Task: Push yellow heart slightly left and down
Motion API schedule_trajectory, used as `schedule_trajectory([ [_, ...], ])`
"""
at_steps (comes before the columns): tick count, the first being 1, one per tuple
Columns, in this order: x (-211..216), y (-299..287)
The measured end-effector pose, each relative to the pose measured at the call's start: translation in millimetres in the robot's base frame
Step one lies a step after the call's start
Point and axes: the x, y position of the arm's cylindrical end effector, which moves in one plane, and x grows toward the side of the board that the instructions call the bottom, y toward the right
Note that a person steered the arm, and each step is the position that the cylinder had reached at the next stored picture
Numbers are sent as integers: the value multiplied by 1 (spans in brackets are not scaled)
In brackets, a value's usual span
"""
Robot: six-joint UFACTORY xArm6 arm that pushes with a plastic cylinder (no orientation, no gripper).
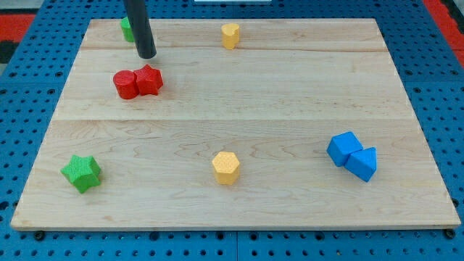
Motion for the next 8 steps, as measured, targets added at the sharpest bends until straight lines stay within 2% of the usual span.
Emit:
schedule_trajectory([
  [1,-48,58],
  [2,-94,93],
  [4,-78,185],
  [5,-40,160],
  [6,-39,124],
  [8,-38,107],
])
